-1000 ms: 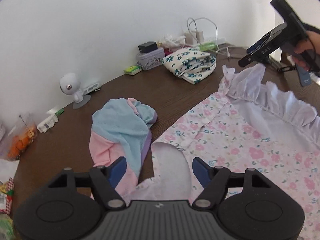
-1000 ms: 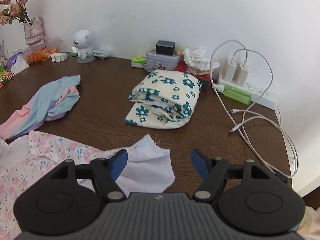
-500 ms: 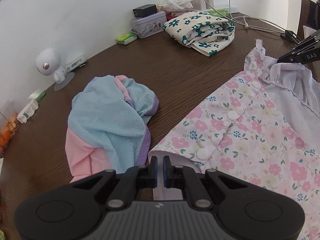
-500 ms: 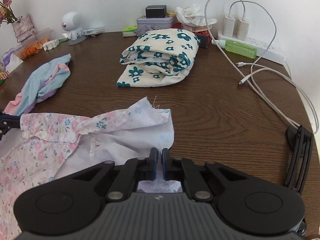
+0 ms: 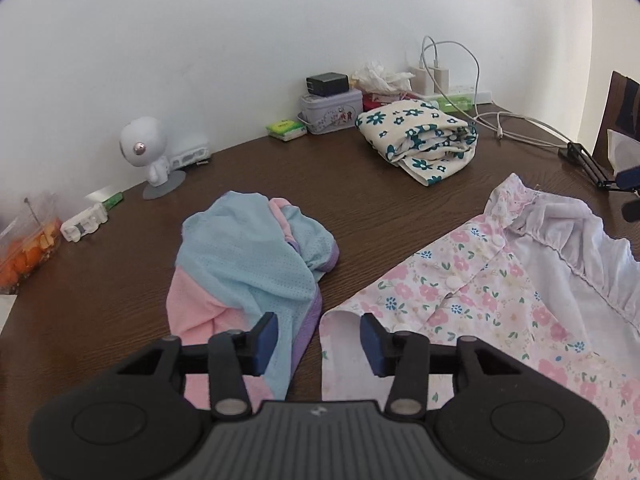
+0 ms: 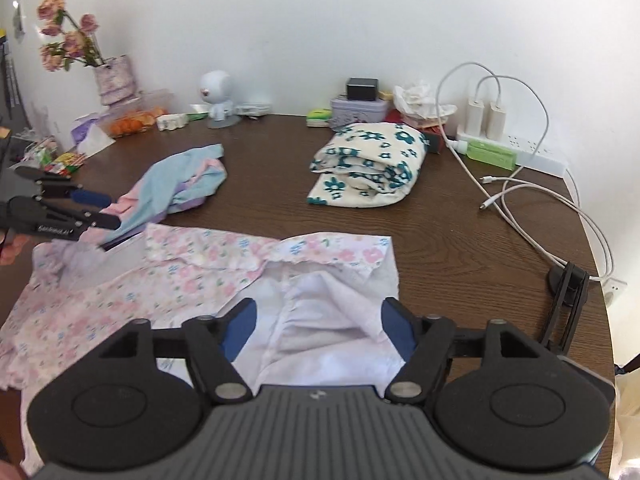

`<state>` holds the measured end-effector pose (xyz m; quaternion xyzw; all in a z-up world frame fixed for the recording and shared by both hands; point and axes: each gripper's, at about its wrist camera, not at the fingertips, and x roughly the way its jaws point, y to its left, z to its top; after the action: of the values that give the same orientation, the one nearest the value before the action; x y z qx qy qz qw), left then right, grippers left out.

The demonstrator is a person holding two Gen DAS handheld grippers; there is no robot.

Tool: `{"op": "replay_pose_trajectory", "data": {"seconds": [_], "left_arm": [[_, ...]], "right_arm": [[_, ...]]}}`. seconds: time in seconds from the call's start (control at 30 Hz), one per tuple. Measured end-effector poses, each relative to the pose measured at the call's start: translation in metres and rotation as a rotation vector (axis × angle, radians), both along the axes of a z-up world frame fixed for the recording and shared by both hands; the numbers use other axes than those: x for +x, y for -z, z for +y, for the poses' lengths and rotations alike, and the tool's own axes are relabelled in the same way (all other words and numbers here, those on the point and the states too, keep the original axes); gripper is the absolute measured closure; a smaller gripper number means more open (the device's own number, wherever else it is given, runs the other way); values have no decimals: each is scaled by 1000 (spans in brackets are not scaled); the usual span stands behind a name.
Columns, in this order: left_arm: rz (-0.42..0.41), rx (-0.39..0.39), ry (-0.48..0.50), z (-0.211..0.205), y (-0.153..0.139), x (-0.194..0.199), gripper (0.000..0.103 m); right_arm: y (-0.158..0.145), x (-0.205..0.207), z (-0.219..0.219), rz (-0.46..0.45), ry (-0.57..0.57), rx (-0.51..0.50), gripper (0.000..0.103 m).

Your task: Fold clothes

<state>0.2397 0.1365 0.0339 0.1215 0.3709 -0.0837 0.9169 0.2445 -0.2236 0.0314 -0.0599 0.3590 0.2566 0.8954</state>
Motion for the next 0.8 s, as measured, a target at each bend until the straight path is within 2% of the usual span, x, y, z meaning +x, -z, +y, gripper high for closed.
{"op": "replay_pose_trajectory", "data": {"seconds": [0.07, 0.23, 0.33, 0.5, 0.53, 0.6, 0.63, 0.7, 0.73, 0.77, 0.8], "left_arm": [[-7, -7, 15, 6, -6, -28, 52], [11, 2, 13, 14, 3, -99, 52], [37, -17, -33, 23, 11, -132, 52], [67, -48, -109, 42, 22, -173, 52], [74, -58, -122, 46, 24, -178, 52], [85, -69, -135, 51, 28, -186, 54], [88, -66, -132, 52, 31, -188, 55], [100, -61, -131, 53, 36, -191, 61], [111, -59, -135, 54, 39, -191, 65], [118, -57, -135, 54, 41, -190, 67], [123, -55, -135, 54, 44, -190, 69]], "right_arm": [[-1, -29, -3, -2, -40, -24, 22], [27, -88, -20, 61, -42, -93, 23], [42, -111, -40, 108, 3, -54, 23], [54, -133, -65, 152, 46, 71, 25], [57, -135, -67, 160, 51, 89, 30], [61, -137, -69, 168, 60, 115, 53], [62, -138, -70, 170, 64, 128, 68], [64, -140, -72, 173, 71, 144, 73], [65, -140, -73, 178, 76, 150, 79], [67, -141, -73, 185, 79, 150, 91], [68, -143, -73, 186, 82, 144, 93]]}}
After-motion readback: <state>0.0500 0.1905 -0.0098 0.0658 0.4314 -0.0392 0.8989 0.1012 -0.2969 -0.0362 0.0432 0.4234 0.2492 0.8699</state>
